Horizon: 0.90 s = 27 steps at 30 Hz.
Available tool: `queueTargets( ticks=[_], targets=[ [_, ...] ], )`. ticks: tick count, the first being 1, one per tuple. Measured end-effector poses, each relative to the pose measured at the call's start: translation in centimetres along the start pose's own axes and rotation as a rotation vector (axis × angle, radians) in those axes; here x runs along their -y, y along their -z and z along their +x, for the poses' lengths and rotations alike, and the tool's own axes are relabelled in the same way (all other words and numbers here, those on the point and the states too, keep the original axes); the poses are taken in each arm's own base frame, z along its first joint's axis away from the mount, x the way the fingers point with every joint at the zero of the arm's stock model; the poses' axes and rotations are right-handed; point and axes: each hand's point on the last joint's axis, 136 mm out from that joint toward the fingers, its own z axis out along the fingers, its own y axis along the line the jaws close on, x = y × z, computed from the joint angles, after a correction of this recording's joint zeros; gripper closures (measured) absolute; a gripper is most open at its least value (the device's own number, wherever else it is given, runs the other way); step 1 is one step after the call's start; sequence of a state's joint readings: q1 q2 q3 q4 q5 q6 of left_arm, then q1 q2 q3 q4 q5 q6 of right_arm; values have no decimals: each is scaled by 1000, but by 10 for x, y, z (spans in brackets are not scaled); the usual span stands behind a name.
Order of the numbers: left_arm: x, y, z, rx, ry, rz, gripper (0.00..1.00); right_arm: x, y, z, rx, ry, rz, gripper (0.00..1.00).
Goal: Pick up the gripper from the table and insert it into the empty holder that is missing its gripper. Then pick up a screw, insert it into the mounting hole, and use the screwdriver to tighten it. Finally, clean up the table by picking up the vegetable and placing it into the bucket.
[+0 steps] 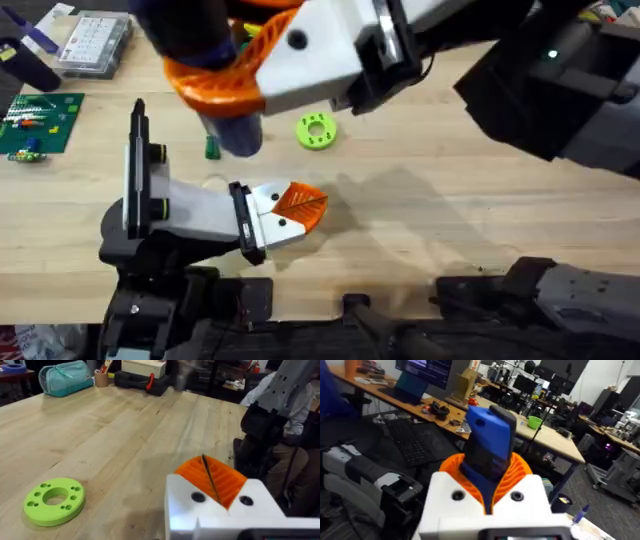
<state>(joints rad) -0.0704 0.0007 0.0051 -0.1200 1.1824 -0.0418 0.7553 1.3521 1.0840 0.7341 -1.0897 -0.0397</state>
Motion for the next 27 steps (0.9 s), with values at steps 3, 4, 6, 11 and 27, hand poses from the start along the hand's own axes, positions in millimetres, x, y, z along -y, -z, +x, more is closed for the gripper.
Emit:
queueTargets(
  ticks=[3,4,6,11,27],
  targets=[
    [0,0,0,0,0,0,990,3,3,1,-4,7,9,972],
    [0,0,0,0,0,0,990,3,3,1,-4,10,10,972],
    [0,0,0,0,0,0,990,3,3,1,-6,9,10,972],
    [0,0,0,0,0,0,990,5,3,11,-36,-16,24,972],
    [0,0,0,0,0,0,990,43,23,83,-346,165,261,972]
  ],
)
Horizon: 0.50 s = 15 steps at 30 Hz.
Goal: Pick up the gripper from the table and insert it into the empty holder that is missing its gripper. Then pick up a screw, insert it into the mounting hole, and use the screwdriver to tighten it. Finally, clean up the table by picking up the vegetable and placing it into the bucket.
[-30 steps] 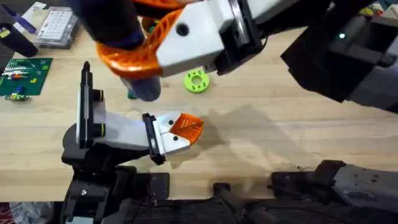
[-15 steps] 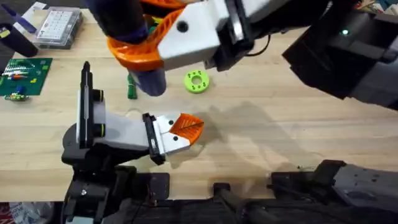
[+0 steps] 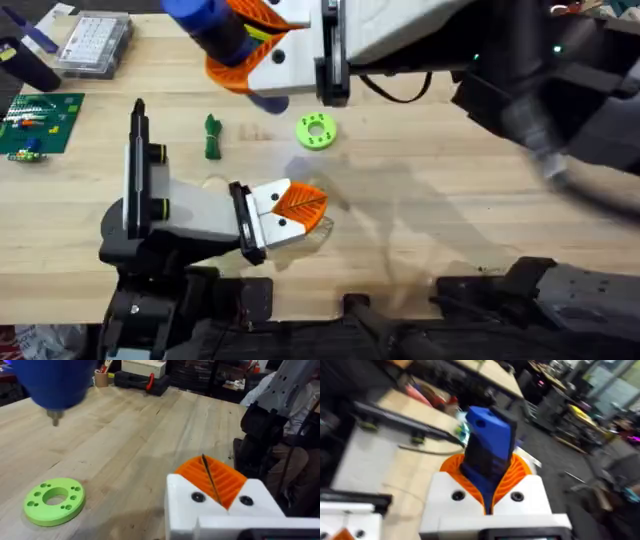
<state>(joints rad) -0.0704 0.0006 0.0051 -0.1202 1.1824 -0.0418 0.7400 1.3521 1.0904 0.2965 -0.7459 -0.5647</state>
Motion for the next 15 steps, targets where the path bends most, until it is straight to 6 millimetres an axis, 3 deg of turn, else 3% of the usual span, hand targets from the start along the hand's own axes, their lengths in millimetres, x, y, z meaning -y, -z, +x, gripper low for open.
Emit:
queueTargets(
  ticks=[6,15],
  targets=[
    [0,0,0,0,0,0,990,18,8,29,-132,92,87,972],
    [0,0,0,0,0,0,990,51,41,99,-465,170,238,972]
  ],
)
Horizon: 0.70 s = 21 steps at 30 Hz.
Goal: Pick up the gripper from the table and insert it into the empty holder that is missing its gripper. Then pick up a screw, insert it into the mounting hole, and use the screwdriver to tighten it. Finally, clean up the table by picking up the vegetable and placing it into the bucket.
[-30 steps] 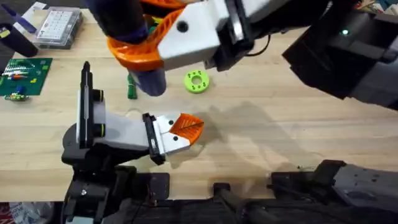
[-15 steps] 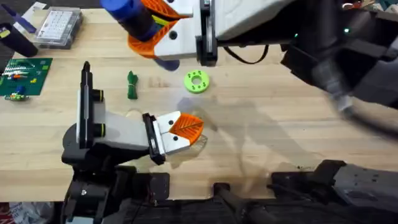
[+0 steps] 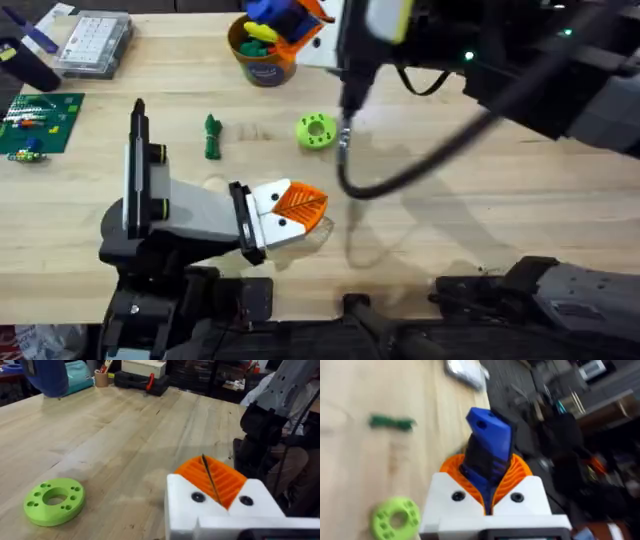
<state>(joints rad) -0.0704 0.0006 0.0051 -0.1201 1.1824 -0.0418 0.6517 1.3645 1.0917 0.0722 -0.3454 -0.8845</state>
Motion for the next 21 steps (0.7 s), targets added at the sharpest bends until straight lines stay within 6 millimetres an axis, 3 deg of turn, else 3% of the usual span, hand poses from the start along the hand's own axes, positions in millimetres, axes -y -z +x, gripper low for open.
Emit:
queueTargets(
  ticks=[12,21],
  targets=[
    [0,0,0,0,0,0,990,-4,-27,118,-352,125,-7,972],
    [0,0,0,0,0,0,990,7,-19,145,-417,127,13,972]
  ],
)
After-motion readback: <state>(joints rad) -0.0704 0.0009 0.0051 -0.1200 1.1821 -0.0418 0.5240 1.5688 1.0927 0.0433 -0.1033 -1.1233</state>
